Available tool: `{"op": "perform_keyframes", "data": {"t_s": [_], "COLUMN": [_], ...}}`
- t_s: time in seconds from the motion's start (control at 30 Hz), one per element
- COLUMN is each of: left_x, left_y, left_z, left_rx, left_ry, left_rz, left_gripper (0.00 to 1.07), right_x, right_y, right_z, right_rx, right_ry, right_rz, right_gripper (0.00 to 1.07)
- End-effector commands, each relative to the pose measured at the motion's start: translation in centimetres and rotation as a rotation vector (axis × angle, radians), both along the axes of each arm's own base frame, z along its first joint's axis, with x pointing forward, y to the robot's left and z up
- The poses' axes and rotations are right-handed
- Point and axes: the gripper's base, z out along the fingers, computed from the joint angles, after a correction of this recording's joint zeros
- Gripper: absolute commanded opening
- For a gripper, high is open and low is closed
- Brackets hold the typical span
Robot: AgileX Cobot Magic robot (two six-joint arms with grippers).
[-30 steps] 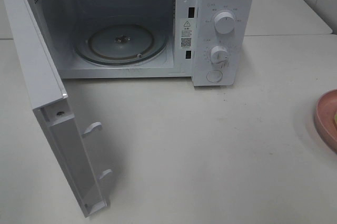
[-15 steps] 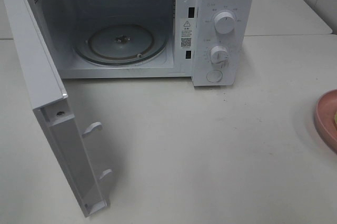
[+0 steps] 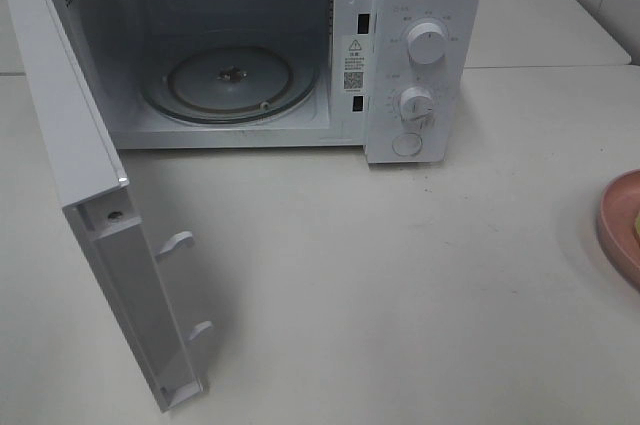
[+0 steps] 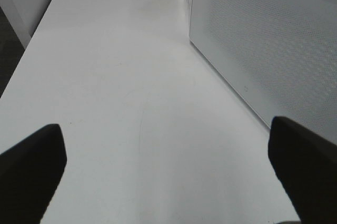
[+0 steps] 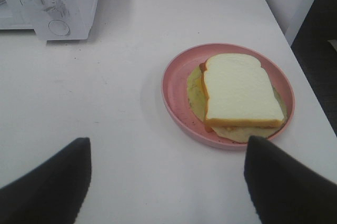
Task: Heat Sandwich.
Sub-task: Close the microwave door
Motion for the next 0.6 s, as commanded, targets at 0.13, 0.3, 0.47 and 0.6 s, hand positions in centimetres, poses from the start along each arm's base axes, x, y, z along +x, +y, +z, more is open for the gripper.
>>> {"op": "perform_keyframes", "data": {"t_s": [0.13, 0.3, 0.47, 0.6], "left_x": [-0.31, -0.31, -0.31, -0.31], "left_y": [-0.07, -0.07, -0.07, -0.07], "left_z": [0.01, 0.01, 0.01, 0.01], "left_rx": [-0.005, -0.005, -0.005, -0.005], "left_ry": [-0.039, -0.039, -0.039, -0.039], "left_rz": [0.000, 0.000, 0.000, 0.000], "left_gripper": [1.01, 1.01, 1.01, 1.01], "right_x": [-0.36, -0.36, -0.36, -0.36], "right_y": [-0.02, -0.02, -0.02, -0.02], "right_z": [0.05, 0.05, 0.05, 0.05], "right_rx": [-0.010, -0.010, -0.010, -0.010], "right_ry": [-0.036, -0.036, -0.036, -0.036], "right_rz": [-0.003, -0.003, -0.003, -0.003], "right_gripper": [0.76, 0.76, 0.76, 0.76]}}
